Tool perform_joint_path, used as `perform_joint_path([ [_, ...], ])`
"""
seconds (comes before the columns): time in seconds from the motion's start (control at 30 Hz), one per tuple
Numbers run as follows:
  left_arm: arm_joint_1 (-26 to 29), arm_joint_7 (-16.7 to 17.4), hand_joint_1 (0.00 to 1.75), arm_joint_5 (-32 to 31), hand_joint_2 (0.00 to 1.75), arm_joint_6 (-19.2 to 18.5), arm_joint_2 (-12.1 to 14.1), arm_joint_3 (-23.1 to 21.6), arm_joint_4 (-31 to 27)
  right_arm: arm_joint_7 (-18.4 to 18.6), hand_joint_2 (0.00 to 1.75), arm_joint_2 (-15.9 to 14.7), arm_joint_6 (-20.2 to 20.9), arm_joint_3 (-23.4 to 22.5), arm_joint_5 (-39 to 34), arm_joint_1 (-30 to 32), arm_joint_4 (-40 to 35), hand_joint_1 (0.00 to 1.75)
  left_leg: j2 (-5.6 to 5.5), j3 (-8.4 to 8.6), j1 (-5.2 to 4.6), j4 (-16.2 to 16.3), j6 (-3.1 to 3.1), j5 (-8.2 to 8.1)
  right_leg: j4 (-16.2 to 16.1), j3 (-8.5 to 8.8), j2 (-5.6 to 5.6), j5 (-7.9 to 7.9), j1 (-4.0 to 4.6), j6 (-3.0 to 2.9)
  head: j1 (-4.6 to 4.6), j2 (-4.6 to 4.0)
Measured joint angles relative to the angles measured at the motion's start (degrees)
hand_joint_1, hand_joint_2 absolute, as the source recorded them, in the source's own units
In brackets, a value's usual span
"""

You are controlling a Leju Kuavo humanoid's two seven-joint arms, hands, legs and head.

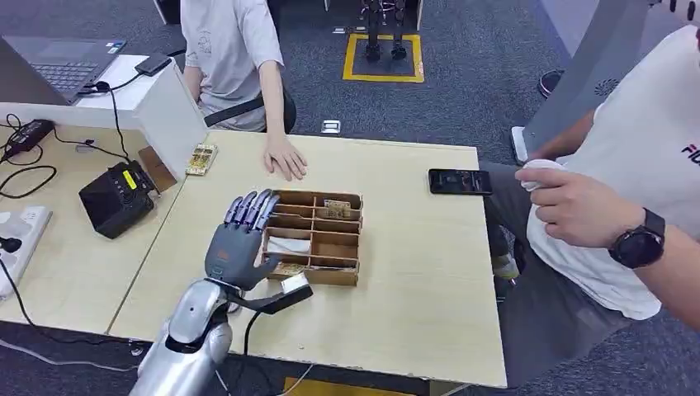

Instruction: Pass the card to the sensor for recognition and then transmit it.

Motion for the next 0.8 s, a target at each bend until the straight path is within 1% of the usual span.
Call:
perform_joint_path([
  [0.1, 0.0, -0.4, 0.00, 0.7, 1.75, -0.1, 1.0, 0.0, 0.6, 0.0, 1.75, 0.0, 0.0, 0.0, 0.0, 0.0, 0.0, 0.00, 0.00, 0.00, 0.00, 0.0, 0.00, 0.00, 0.0, 0.00, 0.00, 0.00, 0.00, 0.00, 0.00, 0.00],
  [0.27, 0.0, -0.5, 0.00, 1.4, 1.75, -0.9, 1.9, 0.0, 1.0, -0.2, 1.75, 0.0, 0.0, 0.0, 0.0, 0.0, 0.0, 0.00, 0.00, 0.00, 0.00, 0.0, 0.00, 0.00, 0.0, 0.01, 0.00, 0.00, 0.00, 0.00, 0.00, 0.00],
  [0.4, 0.1, -1.2, 0.00, 3.7, 1.75, -1.6, 2.7, 0.0, 1.3, -0.5, 1.75, 0.0, 0.0, 0.0, 0.0, 0.0, 0.0, 0.00, 0.00, 0.00, 0.00, 0.0, 0.00, 0.00, 0.0, 0.01, 0.00, 0.01, 0.00, 0.00, 0.00, 0.00],
  [0.57, 0.1, -1.6, 0.00, 5.1, 1.75, -2.0, 3.3, 0.0, 1.3, -0.6, 1.75, 0.0, 0.0, 0.0, 0.1, 0.0, 0.0, 0.00, 0.00, 0.00, 0.00, 0.0, 0.00, 0.00, 0.0, 0.01, 0.00, 0.00, 0.00, 0.00, 0.00, 0.00],
  [0.8, 0.6, -2.8, 0.00, 9.3, 1.75, -3.5, 4.0, -0.4, 0.9, -0.6, 1.75, 0.0, 0.0, 0.0, 0.0, 0.0, 0.0, 0.00, 0.00, 0.00, 0.00, 0.0, 0.00, 0.00, 0.0, 0.01, 0.00, 0.00, 0.00, 0.00, 0.00, 0.00],
])
